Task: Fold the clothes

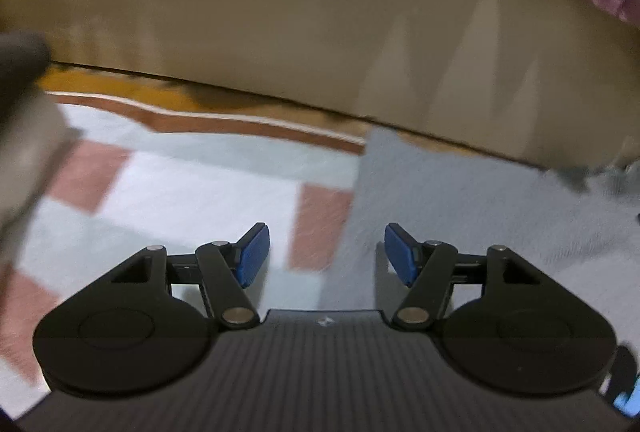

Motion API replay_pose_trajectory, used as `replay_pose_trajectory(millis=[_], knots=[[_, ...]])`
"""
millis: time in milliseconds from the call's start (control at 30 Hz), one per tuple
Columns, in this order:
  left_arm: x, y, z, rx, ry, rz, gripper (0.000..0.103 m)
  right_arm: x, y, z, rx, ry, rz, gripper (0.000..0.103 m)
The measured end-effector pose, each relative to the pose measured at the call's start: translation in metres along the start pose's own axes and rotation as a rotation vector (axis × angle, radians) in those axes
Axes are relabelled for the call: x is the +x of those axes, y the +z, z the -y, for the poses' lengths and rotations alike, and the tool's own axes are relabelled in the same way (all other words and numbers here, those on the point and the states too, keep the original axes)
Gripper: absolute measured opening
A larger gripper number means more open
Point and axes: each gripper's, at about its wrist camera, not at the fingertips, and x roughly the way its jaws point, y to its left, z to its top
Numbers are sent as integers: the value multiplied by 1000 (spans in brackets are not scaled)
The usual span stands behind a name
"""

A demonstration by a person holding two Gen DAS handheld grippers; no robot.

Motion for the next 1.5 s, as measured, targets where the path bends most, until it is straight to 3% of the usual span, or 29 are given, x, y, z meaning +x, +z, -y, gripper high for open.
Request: replay_pose_trajectory(millis=[100, 233, 300, 333, 367, 400, 433, 500, 633, 767, 833, 900, 933, 967, 1000, 1033, 1100, 1200, 1300, 1367, 1500], knots=[[20, 7, 5, -44, -15, 13, 69, 14, 9, -2, 37, 78, 7, 58], [34, 11, 24, -8, 27, 46, 86, 16, 6, -20, 27, 75, 46, 59], [43, 9, 40, 61, 60, 51, 92, 9, 3, -32, -10, 74, 97, 47], [44, 7, 48, 99, 73, 63, 87, 6, 1, -39, -30, 76, 123, 5], [43, 4, 54, 132, 78, 82, 73, 2, -1, -45, -50, 77, 149, 8], [40, 2, 62, 162, 80, 114, 14, -4, -3, -53, -81, 61, 185, 8], [33, 1, 71, 192, 111, 157, 4, -12, -5, -61, -117, 28, 223, 7], [15, -2, 89, 262, 164, 254, 4, -29, -8, -71, -147, -41, 310, 7], [-21, 0, 104, 335, 309, 410, 4, -61, -12, -73, -87, -113, 463, 7], [-29, 4, 97, 335, 367, 468, 4, -58, -8, -72, -68, -150, 479, 7], [-16, 4, 94, 325, 376, 427, 5, -47, -4, -69, -41, -137, 446, 8], [4, 4, 91, 304, 353, 307, 10, -41, 1, -67, 65, -100, 337, 14], [12, 2, 90, 296, 321, 220, 11, -49, -1, -66, 146, -72, 304, 26], [11, -4, 92, 288, 282, 186, 12, -62, -7, -64, 239, -40, 285, 44], [4, -13, 93, 279, 243, 194, 17, -75, -13, -61, 332, -7, 265, 54], [-5, -22, 95, 275, 208, 210, 37, -86, -19, -58, 395, 40, 244, 66], [-30, -40, 96, 274, 166, 228, 60, -99, -25, -51, 387, 141, 114, 65], [-70, -71, 97, 291, 142, 188, 60, -136, -59, -36, 389, 98, 14, 63], [-99, -93, 92, 303, 190, 72, 60, -161, -81, -50, 385, 122, -50, 63], [-121, -101, 84, 272, 259, 21, 60, -173, -83, -64, 358, 161, -35, 63], [-175, -103, 52, 132, 263, -11, 61, -182, -79, -95, 334, 240, -21, 63]])
